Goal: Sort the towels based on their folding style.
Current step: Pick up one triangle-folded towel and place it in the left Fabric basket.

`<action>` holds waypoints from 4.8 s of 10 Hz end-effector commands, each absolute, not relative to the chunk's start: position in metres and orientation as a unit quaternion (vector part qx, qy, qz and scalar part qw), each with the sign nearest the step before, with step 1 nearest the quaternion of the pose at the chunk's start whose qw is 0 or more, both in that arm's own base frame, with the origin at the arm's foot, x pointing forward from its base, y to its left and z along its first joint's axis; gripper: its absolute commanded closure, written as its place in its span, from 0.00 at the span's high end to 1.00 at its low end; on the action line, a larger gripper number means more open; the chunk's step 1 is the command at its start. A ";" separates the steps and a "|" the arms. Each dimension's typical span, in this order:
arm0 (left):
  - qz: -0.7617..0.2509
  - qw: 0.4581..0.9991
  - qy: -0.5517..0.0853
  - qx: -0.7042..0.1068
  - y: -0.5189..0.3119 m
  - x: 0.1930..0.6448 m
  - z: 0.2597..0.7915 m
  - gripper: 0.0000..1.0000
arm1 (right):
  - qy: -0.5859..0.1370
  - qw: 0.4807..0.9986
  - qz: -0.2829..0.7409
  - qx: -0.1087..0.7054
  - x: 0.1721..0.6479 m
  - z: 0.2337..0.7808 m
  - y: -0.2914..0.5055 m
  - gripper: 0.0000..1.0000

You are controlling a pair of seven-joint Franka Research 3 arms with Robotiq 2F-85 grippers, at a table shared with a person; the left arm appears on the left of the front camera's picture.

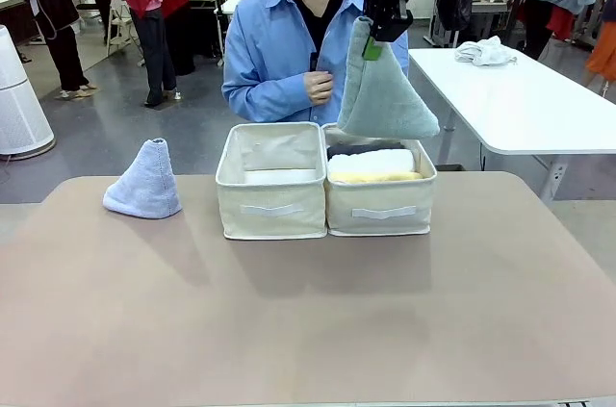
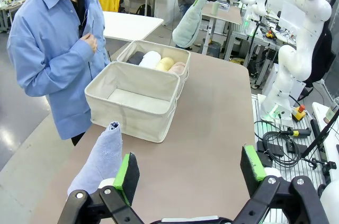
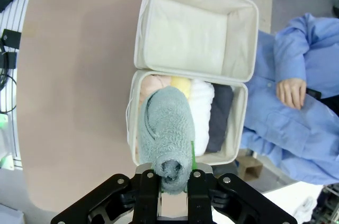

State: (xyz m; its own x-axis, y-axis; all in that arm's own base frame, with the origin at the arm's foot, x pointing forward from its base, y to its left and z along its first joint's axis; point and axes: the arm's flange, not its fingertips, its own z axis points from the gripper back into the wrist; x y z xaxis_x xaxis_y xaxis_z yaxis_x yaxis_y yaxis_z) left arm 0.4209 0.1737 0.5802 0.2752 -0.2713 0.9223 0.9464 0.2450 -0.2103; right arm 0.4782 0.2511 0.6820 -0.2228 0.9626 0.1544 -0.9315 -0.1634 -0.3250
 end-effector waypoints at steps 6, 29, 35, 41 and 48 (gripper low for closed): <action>-0.449 0.672 -0.413 -0.421 0.173 0.419 0.581 1.00 | -0.237 0.582 0.777 0.037 0.521 0.673 0.287 0.18; -0.449 0.672 -0.413 -0.421 0.173 0.419 0.581 1.00 | -0.174 0.574 0.790 0.130 0.599 0.613 0.427 0.18; -0.449 0.672 -0.413 -0.421 0.173 0.419 0.581 1.00 | -0.096 0.587 0.796 0.112 0.610 0.583 0.441 0.18; -0.449 0.672 -0.413 -0.421 0.173 0.419 0.581 1.00 | -0.057 0.619 0.777 0.098 0.632 0.528 0.470 0.18; -0.449 0.672 -0.413 -0.421 0.173 0.419 0.581 1.00 | -0.040 0.600 0.785 0.147 0.641 0.498 0.496 0.18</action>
State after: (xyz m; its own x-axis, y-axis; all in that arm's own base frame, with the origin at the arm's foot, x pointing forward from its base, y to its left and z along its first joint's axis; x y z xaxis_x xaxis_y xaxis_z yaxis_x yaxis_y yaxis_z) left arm 0.4208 0.1736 0.5803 0.2751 -0.2714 0.9223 0.9465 0.2448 -0.2102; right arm 0.6040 0.4677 0.4762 -0.2494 0.9330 0.2594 -0.9555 -0.2807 0.0907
